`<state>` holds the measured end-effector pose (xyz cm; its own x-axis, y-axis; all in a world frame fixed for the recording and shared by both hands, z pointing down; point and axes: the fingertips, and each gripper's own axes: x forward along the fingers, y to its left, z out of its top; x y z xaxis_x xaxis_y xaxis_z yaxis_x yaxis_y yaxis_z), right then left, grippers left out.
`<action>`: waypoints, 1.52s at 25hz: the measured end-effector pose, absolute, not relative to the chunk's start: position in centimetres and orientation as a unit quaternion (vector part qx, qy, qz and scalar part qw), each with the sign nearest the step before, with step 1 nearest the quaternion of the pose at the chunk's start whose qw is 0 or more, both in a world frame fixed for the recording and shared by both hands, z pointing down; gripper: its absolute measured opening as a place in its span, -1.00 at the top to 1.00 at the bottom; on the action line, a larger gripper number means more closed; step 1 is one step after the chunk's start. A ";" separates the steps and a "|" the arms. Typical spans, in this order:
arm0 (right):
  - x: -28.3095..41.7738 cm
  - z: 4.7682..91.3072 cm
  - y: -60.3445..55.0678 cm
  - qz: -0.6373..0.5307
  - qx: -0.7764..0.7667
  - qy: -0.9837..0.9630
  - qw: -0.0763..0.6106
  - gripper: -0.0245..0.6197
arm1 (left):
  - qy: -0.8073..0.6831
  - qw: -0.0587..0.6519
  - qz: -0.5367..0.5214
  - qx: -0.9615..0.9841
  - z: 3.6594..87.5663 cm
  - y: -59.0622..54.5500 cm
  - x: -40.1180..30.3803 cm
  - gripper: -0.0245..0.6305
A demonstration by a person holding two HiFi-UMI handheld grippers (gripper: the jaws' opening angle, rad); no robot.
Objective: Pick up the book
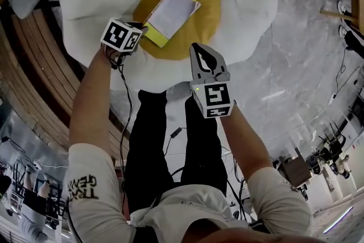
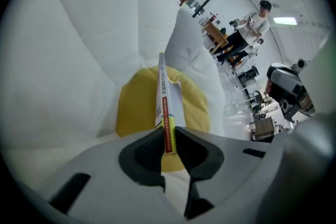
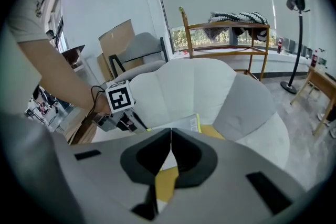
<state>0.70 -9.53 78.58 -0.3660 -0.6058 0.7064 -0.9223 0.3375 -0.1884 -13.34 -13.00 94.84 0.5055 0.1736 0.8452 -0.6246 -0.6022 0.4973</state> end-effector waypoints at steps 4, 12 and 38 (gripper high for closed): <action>1.8 77.8 -8.6 0.293 0.487 -0.776 0.273 0.84 | -0.185 0.493 0.398 0.752 92.9 -11.8 -12.4 0.69; 3.7 75.8 -8.5 0.289 0.487 -0.778 0.272 0.84 | -0.281 0.660 0.196 0.669 89.5 -9.4 -10.5 0.69; 3.4 54.6 -10.4 0.243 0.526 -0.794 0.186 0.84 | -0.286 0.639 -0.268 0.662 56.4 -13.5 -8.1 0.69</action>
